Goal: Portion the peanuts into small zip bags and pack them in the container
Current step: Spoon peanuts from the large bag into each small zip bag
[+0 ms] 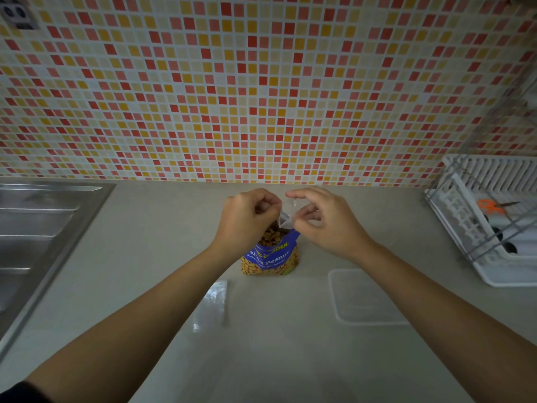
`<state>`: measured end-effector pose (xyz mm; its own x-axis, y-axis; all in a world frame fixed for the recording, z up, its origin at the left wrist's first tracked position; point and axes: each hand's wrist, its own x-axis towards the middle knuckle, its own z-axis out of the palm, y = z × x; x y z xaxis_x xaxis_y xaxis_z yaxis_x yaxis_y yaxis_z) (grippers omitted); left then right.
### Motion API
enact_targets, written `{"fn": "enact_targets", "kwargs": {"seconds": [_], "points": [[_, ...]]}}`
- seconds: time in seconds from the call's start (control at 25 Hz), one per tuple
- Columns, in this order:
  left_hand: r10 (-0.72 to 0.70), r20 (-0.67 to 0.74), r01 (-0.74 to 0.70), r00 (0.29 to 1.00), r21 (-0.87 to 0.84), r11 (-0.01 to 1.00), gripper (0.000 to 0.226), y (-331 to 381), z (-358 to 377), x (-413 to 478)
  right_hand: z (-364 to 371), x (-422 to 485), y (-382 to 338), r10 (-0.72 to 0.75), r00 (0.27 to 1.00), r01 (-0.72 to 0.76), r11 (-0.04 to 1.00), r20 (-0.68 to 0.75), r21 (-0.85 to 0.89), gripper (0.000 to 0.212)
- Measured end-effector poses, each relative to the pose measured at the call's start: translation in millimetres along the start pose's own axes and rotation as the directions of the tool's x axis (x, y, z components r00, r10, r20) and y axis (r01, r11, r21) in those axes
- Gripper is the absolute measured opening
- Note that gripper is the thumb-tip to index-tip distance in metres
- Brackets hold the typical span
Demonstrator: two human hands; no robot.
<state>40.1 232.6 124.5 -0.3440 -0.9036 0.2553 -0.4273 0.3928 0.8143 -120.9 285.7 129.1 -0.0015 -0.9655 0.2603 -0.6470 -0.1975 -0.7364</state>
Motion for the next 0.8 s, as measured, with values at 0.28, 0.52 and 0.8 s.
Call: {"fn": "enact_targets", "kwargs": {"seconds": [0.28, 0.52, 0.8], "points": [[-0.019, 0.037, 0.02, 0.999, -0.013, 1.0, 0.007, 1.5, 2.1, 2.1, 14.1, -4.2, 15.2, -0.203, 0.972, 0.163, 0.942, -0.114, -0.292, 0.071], [0.0, 0.039, -0.002, 0.999, 0.04, 0.999, 0.006, 2.9, -1.3, 4.7, 19.7, -5.8, 24.7, -0.364, 0.909, 0.226, 0.84, -0.203, -0.493, 0.053], [-0.043, 0.053, 0.047, 0.998, -0.068, 0.997, 0.009, -3.5, -8.7, 4.2, 16.5, -0.9, 32.7, -0.482, 0.844, 0.257, 0.748, -0.235, -0.612, 0.047]]}}
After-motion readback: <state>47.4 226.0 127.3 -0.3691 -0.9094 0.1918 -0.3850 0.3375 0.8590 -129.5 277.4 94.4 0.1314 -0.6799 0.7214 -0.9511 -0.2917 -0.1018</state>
